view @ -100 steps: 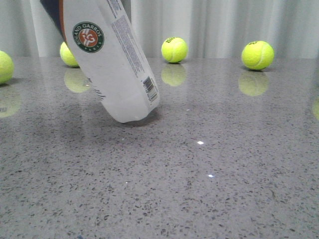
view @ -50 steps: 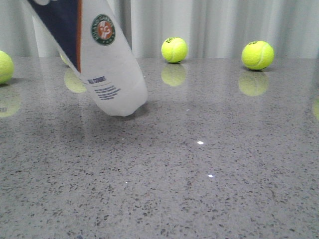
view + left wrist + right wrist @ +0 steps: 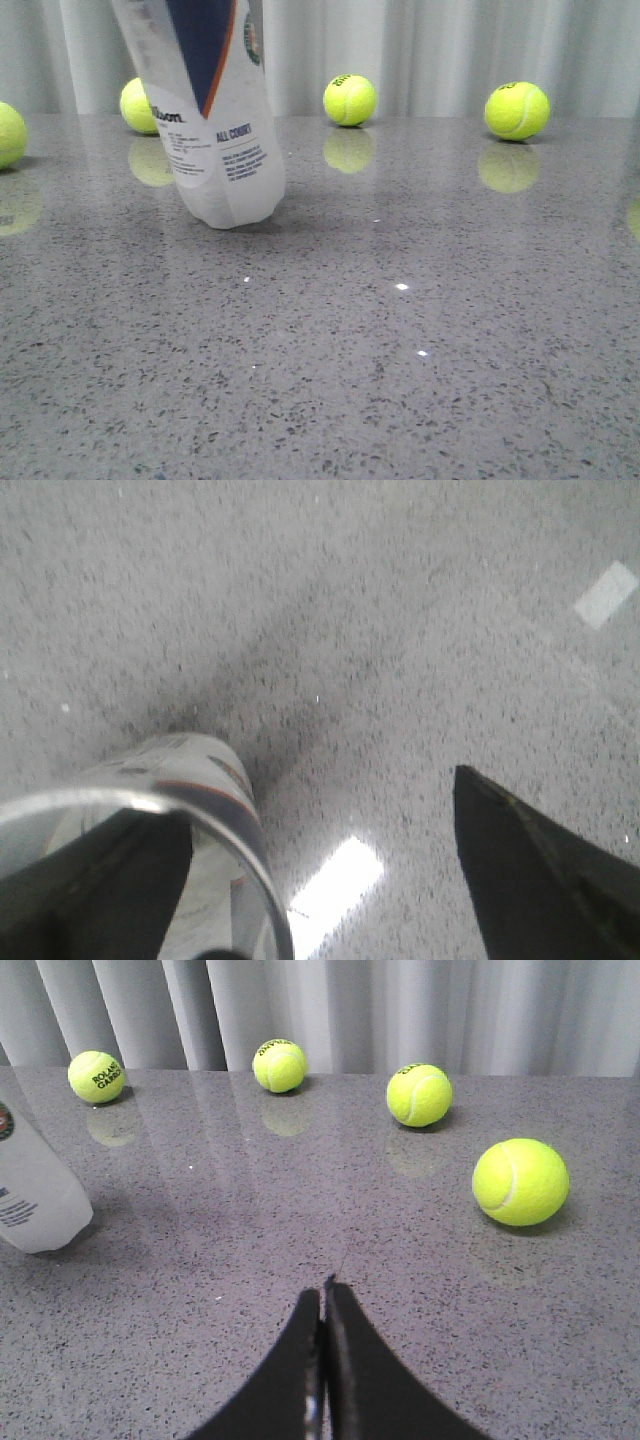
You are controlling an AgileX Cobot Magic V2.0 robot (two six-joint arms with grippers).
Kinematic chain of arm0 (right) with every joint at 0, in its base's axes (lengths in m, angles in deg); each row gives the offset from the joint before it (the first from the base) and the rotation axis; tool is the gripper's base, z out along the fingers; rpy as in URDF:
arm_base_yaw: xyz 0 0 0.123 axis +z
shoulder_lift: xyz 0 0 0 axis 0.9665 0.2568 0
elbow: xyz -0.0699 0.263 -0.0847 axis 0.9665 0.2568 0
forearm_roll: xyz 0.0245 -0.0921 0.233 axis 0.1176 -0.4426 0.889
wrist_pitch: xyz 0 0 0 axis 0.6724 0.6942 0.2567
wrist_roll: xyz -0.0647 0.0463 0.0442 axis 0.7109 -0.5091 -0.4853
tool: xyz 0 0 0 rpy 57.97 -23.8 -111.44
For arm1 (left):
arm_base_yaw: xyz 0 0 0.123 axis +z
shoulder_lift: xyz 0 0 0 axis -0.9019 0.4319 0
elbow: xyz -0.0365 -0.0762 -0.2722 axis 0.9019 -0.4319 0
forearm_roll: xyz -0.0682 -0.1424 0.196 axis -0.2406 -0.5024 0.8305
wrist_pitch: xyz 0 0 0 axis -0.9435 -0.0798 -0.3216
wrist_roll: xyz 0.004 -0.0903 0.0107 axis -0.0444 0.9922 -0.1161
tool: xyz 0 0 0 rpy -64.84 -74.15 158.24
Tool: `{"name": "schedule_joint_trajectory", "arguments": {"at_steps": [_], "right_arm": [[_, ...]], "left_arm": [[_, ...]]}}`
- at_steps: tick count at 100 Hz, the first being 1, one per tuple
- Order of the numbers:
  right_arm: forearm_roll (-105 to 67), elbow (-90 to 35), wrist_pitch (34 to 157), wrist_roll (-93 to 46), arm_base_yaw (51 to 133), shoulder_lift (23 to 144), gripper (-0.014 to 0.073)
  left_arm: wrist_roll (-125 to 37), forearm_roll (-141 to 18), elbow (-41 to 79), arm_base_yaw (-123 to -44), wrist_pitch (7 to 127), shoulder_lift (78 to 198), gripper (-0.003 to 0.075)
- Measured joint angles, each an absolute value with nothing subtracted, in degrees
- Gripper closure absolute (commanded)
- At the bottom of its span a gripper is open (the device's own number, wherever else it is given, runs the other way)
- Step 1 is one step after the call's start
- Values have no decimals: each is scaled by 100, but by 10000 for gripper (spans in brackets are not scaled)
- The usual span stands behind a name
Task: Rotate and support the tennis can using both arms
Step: 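Lower the can upright onto the table with the left gripper, then open the left gripper and withdraw it from the can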
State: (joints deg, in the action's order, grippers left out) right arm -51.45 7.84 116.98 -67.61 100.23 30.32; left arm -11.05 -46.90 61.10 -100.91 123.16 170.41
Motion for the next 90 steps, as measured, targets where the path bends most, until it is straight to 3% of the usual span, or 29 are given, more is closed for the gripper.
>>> {"name": "schedule_joint_trajectory", "arguments": {"at_steps": [54, 78, 90], "right_arm": [[-5145, 817, 11698, -6761, 10023, 3032, 650], [-5145, 817, 11698, -6761, 10023, 3032, 650], [-5145, 817, 11698, -6761, 10023, 3032, 650]], "left_arm": [[-1141, -4699, 6629, -10091, 12138, 17456, 211], [-1290, -4548, 6589, -10232, 11367, 17085, 482], [-1290, -4387, 6296, -10293, 10968, 16679, 654]]}}
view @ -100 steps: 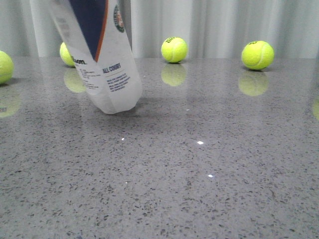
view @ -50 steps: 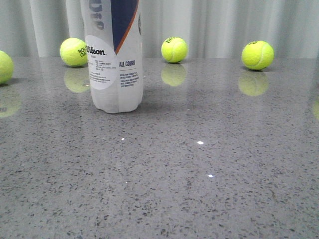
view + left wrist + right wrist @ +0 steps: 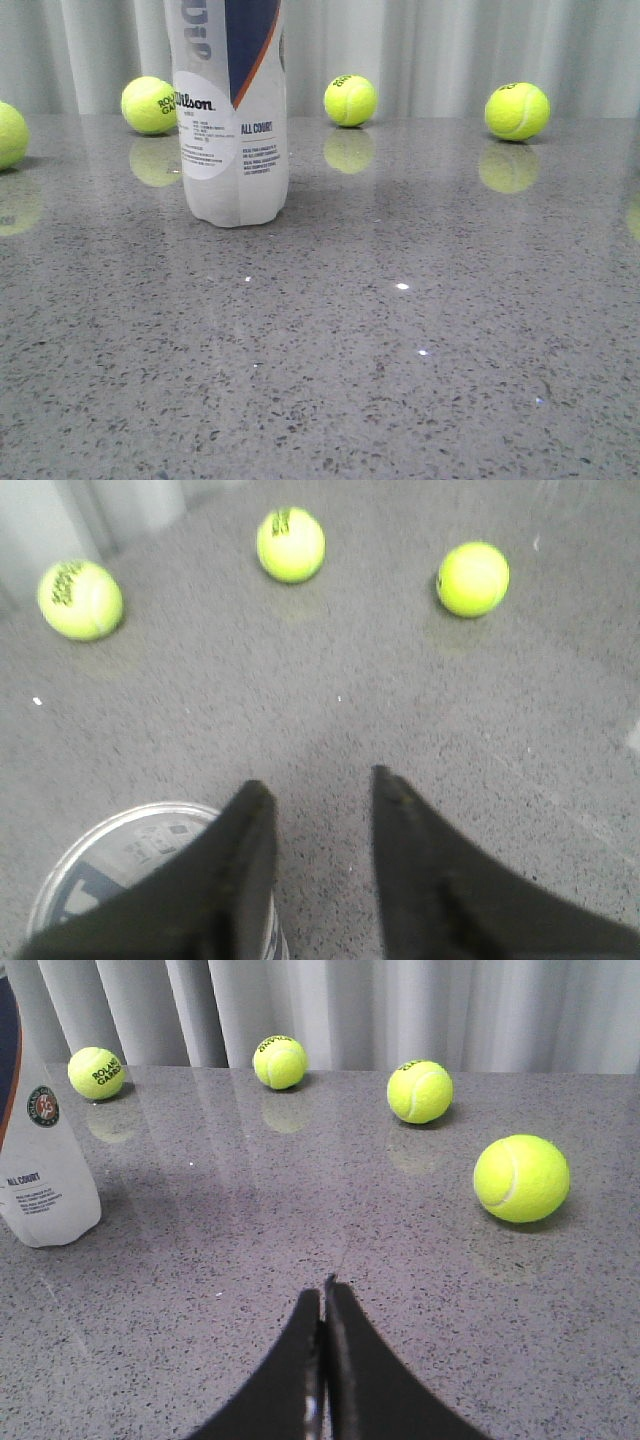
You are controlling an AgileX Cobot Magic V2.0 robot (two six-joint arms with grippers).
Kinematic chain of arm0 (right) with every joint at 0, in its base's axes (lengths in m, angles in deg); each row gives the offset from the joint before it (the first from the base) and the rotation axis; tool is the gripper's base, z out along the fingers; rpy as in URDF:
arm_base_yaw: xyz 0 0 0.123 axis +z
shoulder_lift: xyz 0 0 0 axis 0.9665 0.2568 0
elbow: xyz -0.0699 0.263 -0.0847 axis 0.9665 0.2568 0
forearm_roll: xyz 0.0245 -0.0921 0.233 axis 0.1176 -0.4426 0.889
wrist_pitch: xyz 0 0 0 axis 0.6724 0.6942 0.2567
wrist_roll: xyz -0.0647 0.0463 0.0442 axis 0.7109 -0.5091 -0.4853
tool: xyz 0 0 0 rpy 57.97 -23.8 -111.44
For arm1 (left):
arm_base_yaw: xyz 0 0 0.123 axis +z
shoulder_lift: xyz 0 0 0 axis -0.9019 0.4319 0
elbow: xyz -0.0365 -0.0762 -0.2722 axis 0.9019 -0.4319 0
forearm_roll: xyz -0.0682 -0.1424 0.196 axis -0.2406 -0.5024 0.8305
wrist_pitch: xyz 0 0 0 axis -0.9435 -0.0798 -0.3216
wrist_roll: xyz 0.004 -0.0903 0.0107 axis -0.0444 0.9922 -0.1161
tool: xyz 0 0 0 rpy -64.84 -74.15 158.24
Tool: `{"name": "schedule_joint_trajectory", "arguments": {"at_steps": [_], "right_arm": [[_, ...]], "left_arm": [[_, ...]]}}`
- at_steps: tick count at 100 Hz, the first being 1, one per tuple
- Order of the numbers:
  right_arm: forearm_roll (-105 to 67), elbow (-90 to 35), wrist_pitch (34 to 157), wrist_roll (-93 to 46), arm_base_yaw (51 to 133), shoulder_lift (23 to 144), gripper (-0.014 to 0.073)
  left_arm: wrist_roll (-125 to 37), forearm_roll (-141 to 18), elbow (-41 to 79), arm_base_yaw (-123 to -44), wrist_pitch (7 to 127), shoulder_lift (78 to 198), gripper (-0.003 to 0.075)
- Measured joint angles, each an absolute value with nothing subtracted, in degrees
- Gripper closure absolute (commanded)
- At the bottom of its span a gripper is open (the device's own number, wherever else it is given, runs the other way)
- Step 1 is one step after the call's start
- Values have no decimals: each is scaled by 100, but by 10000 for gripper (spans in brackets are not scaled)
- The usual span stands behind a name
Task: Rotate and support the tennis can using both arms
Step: 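Open the left gripper and withdraw it from the can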
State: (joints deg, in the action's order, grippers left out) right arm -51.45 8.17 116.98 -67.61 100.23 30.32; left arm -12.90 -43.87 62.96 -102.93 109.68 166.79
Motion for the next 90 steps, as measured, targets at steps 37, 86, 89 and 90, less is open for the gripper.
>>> {"name": "schedule_joint_trajectory", "arguments": {"at_steps": [37, 86, 89, 90], "right_arm": [[-5145, 817, 11698, -6761, 10023, 3032, 650], [-5145, 817, 11698, -6761, 10023, 3032, 650], [-5145, 817, 11698, -6761, 10023, 3032, 650], [-5145, 817, 11698, -6761, 10023, 3032, 650]], "left_arm": [[-817, -3616, 4302, -10307, 9681, 15007, 741], [1228, -2137, 1840, -9697, 9486, 13138, 741], [1290, -2137, 1716, -9618, 9451, 13039, 741], [1304, -2137, 1685, -9596, 9435, 12990, 741]]}}
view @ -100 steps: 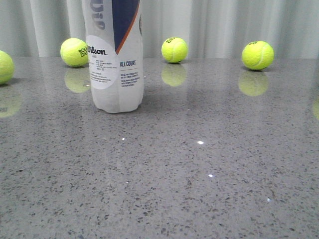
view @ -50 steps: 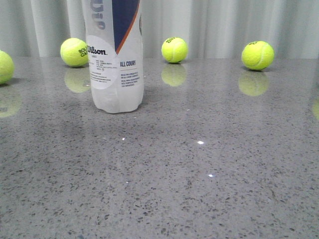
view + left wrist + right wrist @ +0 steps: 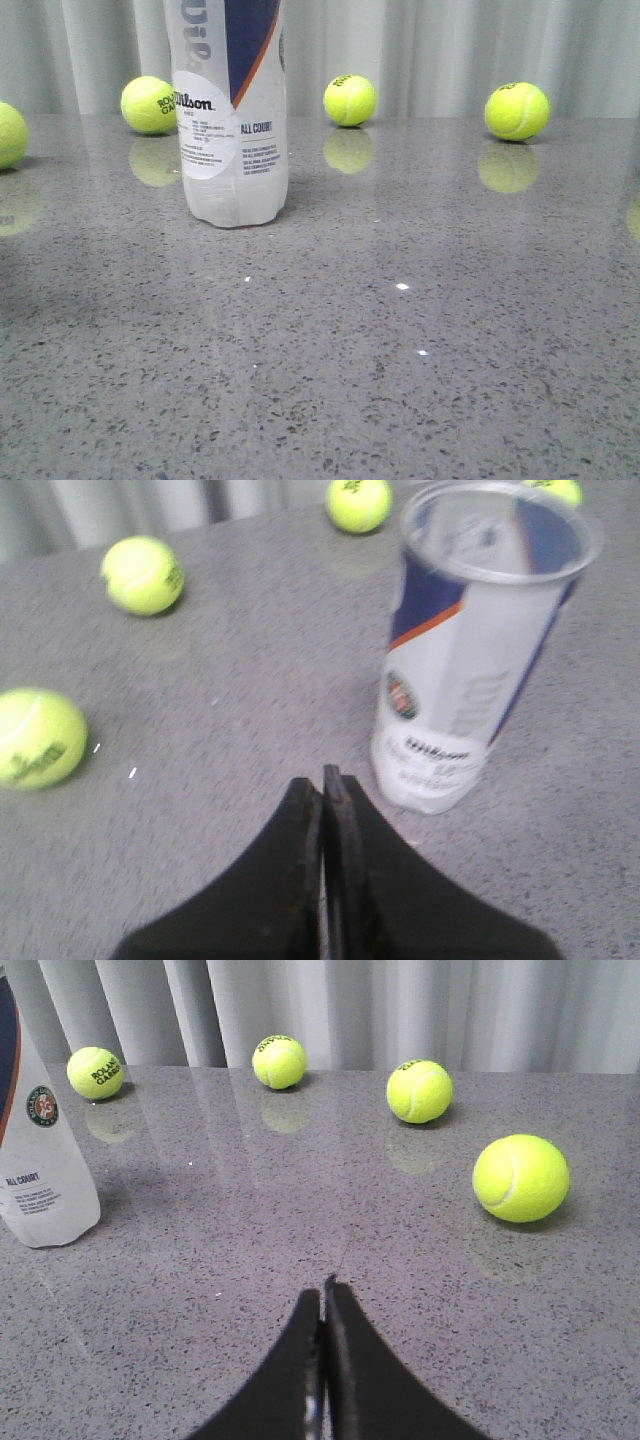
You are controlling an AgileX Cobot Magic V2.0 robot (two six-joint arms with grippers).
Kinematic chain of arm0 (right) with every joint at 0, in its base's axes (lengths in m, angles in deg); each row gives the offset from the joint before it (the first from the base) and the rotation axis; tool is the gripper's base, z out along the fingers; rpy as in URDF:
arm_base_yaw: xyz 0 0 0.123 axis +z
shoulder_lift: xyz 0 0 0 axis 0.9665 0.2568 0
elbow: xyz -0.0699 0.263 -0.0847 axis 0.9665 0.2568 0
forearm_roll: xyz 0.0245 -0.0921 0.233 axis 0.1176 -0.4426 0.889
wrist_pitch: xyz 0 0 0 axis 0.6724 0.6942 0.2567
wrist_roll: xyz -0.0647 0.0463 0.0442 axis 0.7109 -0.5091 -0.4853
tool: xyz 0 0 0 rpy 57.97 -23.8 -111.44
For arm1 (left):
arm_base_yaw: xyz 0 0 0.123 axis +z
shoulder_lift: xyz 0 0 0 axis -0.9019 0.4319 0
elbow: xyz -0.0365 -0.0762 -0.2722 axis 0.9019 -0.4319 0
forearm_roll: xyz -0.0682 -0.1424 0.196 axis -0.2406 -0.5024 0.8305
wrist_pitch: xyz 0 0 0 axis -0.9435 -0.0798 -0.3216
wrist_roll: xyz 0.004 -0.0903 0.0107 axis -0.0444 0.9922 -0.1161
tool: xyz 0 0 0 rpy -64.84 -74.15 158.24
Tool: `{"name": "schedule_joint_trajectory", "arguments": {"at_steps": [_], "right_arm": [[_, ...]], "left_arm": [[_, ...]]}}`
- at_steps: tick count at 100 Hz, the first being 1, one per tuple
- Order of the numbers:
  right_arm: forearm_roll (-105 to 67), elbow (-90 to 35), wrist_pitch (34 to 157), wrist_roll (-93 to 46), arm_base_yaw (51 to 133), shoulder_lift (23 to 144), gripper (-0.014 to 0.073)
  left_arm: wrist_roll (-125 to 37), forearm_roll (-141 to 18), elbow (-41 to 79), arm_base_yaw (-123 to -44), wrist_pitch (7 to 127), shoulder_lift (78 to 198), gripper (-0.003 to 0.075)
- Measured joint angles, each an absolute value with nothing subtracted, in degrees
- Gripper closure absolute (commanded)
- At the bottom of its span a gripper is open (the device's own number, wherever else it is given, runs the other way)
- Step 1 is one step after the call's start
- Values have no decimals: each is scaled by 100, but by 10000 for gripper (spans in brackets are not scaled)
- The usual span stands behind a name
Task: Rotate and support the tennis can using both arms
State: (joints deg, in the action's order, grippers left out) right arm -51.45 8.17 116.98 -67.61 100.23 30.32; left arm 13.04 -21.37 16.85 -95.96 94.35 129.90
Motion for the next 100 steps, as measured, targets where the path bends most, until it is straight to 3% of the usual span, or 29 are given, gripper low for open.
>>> {"name": "schedule_joint_trajectory", "arguments": {"at_steps": [58, 100], "right_arm": [[-5145, 817, 11698, -6761, 10023, 3032, 650], [-5145, 817, 11698, -6761, 10023, 3032, 650]], "left_arm": [[1552, -2193, -267, -8405, 8838, 11280, 741], [1539, -1833, -1504, -8008, 7073, 10797, 741]]}}
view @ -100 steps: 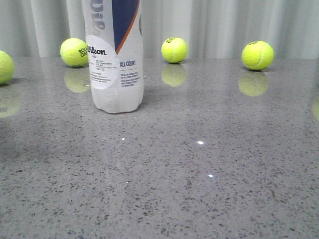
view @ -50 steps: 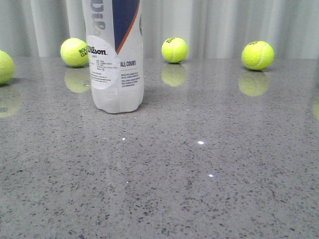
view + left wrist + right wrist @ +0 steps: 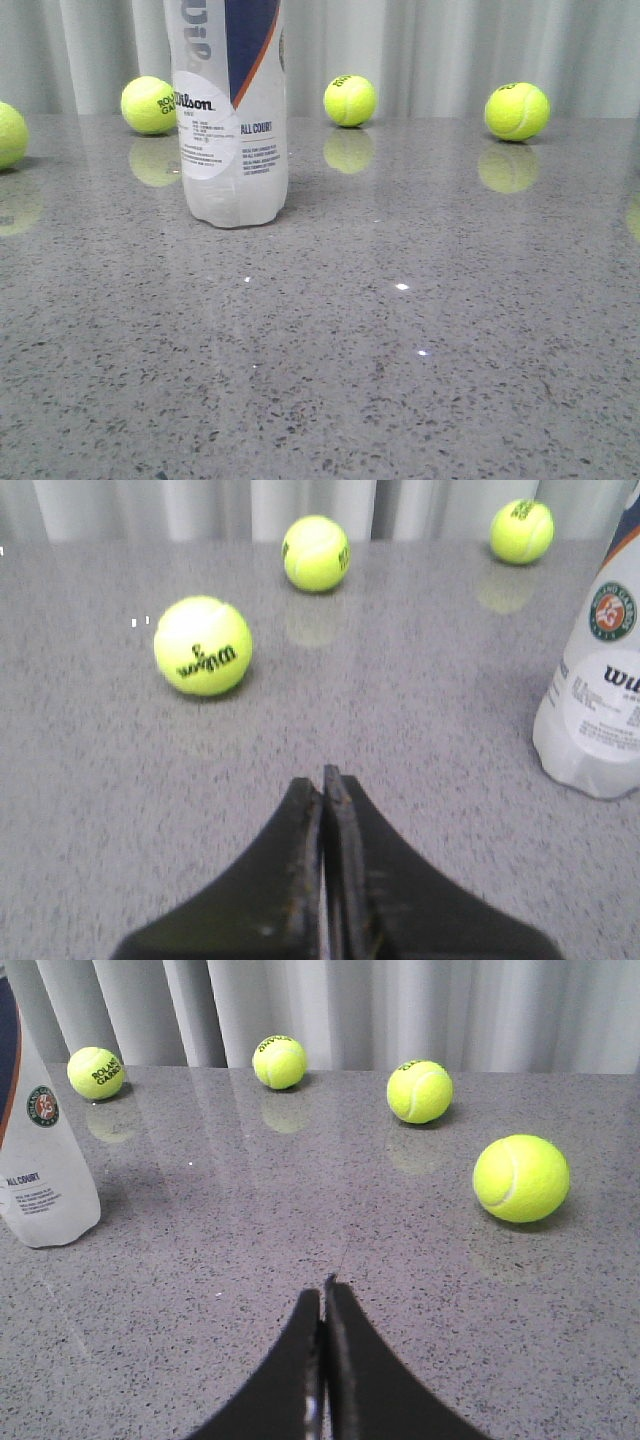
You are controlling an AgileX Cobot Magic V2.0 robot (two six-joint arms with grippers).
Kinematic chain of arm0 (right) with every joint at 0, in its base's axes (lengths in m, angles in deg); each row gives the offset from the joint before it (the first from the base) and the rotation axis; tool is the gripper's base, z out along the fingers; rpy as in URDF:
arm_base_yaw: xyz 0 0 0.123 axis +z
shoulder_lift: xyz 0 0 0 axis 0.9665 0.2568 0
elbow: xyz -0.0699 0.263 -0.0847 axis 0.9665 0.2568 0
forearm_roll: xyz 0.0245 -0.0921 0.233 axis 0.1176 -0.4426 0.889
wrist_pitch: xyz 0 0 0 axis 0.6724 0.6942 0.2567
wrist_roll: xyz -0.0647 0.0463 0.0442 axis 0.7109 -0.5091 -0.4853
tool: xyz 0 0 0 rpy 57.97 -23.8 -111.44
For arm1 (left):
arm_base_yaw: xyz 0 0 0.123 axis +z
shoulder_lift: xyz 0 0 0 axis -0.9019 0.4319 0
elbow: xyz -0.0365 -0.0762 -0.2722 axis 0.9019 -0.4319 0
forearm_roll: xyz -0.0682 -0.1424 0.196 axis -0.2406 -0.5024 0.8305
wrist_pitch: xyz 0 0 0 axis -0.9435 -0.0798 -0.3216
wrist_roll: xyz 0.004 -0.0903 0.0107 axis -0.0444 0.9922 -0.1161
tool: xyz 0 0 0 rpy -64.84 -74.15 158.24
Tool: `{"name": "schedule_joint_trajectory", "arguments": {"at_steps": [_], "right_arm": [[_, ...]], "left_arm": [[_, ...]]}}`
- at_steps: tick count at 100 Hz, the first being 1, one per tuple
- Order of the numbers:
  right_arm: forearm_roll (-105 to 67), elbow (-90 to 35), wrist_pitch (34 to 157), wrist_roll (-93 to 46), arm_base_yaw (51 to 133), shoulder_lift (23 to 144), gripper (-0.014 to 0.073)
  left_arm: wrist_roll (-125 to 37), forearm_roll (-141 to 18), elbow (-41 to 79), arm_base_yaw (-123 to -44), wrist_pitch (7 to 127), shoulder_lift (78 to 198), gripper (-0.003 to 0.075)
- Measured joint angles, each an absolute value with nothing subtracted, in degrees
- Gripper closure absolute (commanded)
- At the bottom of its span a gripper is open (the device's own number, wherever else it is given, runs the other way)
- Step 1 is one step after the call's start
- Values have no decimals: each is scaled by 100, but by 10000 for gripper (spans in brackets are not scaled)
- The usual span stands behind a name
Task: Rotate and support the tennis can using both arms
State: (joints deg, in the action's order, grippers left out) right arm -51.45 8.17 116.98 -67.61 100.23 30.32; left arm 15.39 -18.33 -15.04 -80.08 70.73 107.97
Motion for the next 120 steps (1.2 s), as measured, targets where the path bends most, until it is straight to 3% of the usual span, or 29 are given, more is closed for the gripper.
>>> {"name": "schedule_joint_trajectory", "arguments": {"at_steps": [27, 51, 77, 120], "right_arm": [[-5145, 817, 11698, -6761, 10023, 3032, 650], [-5145, 817, 11698, -6761, 10023, 3032, 650], [-5145, 817, 11698, -6761, 10023, 3032, 650], [-5149, 825, 11698, -6761, 10023, 3032, 650]], "left_arm": [[142, -2868, -2440, -7254, 6152, 10063, 741], [-93, -3213, -3547, -6823, 5519, 9123, 741], [-121, -3462, -3812, -6780, 5912, 8068, 741], [-558, -3871, -3812, -6780, 6438, 8026, 741]]}}
